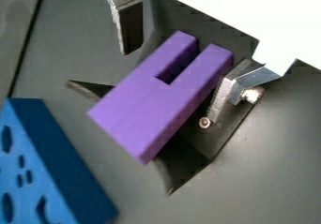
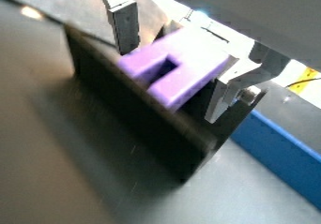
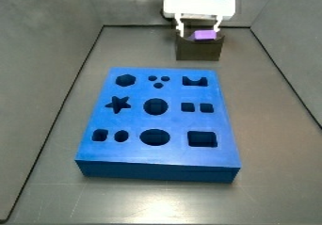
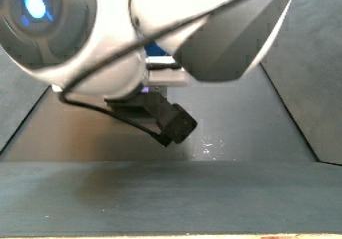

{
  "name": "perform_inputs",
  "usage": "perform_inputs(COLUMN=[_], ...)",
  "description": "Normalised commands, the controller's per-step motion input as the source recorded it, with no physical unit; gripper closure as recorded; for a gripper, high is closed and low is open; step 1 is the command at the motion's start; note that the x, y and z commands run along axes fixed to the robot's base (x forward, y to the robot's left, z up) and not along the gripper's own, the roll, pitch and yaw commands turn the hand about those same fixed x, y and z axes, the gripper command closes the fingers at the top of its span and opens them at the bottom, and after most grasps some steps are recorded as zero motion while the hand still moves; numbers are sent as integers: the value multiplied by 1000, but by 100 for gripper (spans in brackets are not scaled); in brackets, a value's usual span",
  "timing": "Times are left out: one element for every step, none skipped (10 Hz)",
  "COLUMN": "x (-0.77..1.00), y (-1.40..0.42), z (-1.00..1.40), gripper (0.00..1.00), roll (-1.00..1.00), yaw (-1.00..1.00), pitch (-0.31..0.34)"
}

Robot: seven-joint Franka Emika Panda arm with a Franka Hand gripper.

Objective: Pick up the double-square object. Move up. Rotate the double-square object. Place the double-square object on the fixture. Regrasp the double-square object. Move to above the board. Insert the double-square object.
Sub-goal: Regrasp the double-square object.

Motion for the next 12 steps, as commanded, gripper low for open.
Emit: perform_inputs(x=[-19,-26,-33,-36,-36,-35,-32,-30,-95,-87,-117,-135], y=[4,1,1,2,-2,1,5,3,-1000,-1000,-1000,-1000], z=[1000,1000,1000,987,822,659,494,271,918,860,795,753], gripper=[0,0,0,0,0,0,0,0,0,0,0,0], roll=[35,41,44,48,50,47,45,51,1000,1000,1000,1000], yaw=[-23,-4,10,17,14,8,0,-10,30,29,28,27], pitch=[-12,-3,17,35,49,58,69,80,58,57,42,36])
